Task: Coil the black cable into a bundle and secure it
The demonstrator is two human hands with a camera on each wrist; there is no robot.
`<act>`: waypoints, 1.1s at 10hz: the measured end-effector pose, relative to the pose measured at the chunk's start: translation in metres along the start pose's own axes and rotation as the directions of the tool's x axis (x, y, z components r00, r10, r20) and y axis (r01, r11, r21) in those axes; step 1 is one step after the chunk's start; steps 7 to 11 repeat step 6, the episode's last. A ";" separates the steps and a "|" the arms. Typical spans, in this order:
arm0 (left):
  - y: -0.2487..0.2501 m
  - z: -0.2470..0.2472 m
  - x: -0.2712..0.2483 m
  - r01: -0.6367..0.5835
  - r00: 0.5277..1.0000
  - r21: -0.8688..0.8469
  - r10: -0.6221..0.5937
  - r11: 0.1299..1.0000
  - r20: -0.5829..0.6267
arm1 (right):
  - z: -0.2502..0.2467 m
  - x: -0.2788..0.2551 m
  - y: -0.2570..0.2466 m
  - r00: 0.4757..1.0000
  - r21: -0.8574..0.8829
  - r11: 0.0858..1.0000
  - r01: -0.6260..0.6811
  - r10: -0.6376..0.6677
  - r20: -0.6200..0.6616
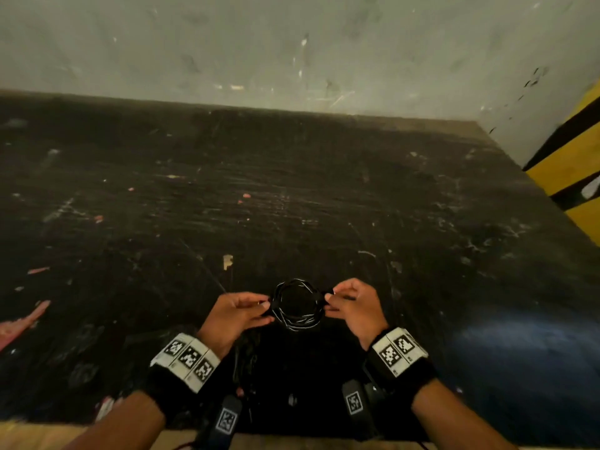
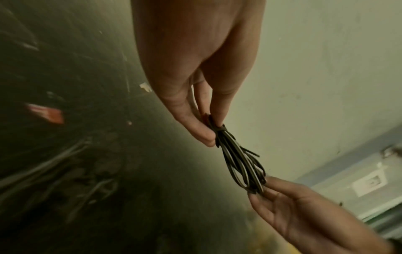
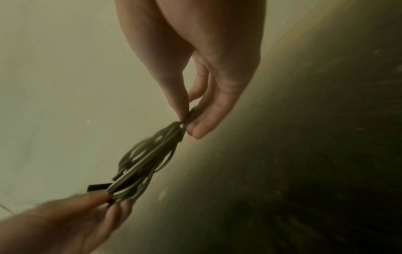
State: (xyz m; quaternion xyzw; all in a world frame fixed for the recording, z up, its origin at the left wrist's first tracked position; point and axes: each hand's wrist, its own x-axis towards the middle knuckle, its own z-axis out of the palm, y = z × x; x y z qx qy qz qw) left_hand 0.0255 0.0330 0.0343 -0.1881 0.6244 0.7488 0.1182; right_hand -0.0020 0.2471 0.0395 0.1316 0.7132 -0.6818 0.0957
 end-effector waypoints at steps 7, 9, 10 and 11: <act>-0.061 -0.107 -0.102 -0.114 0.943 0.667 0.292 0.737 -0.161 | -0.042 -0.053 0.044 0.997 -0.475 0.877 0.078 -0.082 0.012; -0.061 -0.107 -0.102 -0.114 0.943 0.667 0.292 0.737 -0.161 | -0.042 -0.053 0.044 0.997 -0.475 0.877 0.078 -0.082 0.012; -0.061 -0.107 -0.102 -0.114 0.943 0.667 0.292 0.737 -0.161 | -0.042 -0.053 0.044 0.997 -0.475 0.877 0.078 -0.082 0.012; -0.061 -0.107 -0.102 -0.114 0.943 0.667 0.292 0.737 -0.161 | -0.042 -0.053 0.044 0.997 -0.475 0.877 0.078 -0.082 0.012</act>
